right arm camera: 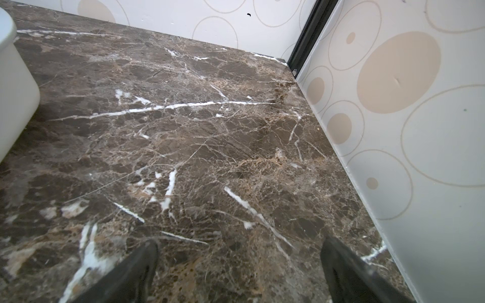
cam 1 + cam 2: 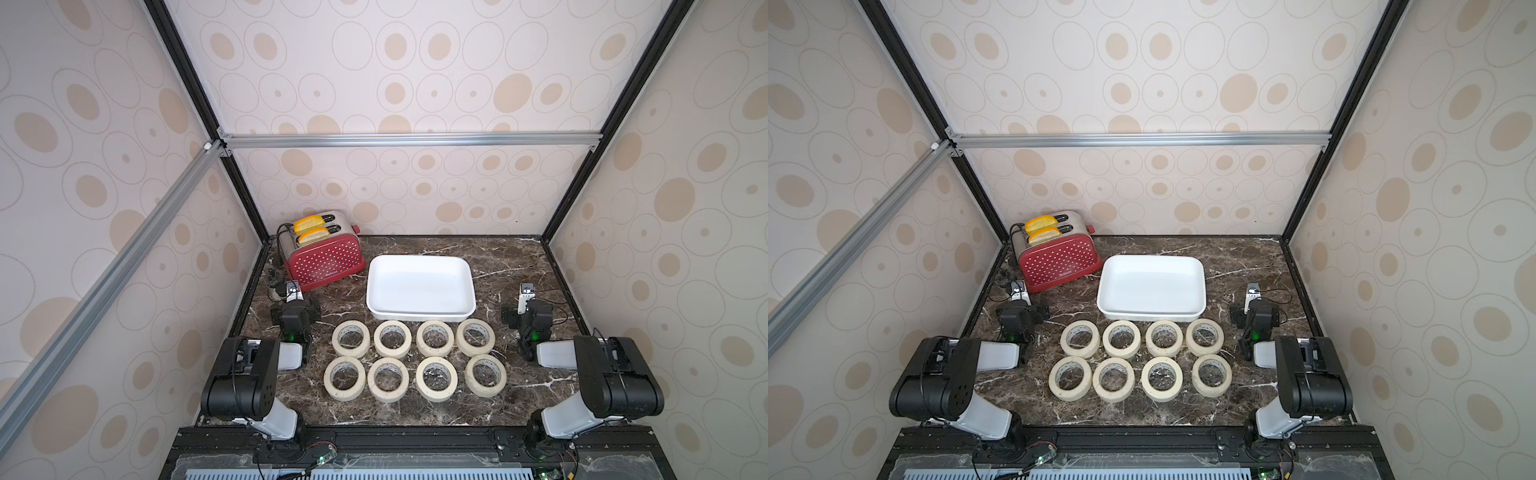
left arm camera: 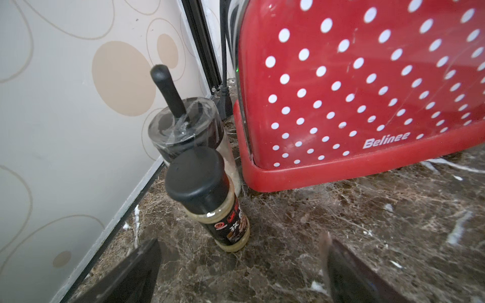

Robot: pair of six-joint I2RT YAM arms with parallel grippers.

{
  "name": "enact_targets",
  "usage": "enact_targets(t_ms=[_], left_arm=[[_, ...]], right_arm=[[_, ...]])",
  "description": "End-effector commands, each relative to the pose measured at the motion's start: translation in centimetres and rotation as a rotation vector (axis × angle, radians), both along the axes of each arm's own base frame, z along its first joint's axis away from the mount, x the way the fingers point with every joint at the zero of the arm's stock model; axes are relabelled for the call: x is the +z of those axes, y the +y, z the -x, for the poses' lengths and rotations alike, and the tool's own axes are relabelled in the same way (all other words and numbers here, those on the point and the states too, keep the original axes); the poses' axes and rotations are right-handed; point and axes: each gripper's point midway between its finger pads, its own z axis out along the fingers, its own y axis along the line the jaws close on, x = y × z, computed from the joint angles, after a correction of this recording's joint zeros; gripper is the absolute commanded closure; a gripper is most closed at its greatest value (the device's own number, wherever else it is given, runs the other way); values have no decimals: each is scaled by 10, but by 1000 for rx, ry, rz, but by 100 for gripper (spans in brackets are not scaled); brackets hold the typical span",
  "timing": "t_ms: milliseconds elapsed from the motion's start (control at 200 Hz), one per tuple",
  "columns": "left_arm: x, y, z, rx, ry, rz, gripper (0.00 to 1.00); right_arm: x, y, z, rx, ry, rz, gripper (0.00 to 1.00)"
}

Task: Take out the art tape in the storage box
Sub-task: Reset both arms

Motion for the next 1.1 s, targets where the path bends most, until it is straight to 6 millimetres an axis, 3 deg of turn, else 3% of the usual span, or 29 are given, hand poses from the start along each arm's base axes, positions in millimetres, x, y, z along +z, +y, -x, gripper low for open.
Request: enact_targets(t_ms=[0,396,646,876,1092], left_arm=[[5,0,-4,0,-14,18,1],[5,0,-4,0,-15,18,1],[5,0,-4,0,-13,18,1],[5,0,-4,-1,-13,18,1],[5,0,-5,-2,-12,18,1]], right_arm=[[8,-1,-4,-7,-26,-7,0],[9,-1,-3,-4,-33,-10,0],[17,-4,15,-17,-140,-14,0],[8,-7,-2,-39,-26,-5,0],[9,-6,-2,-38,-36,-7,0]])
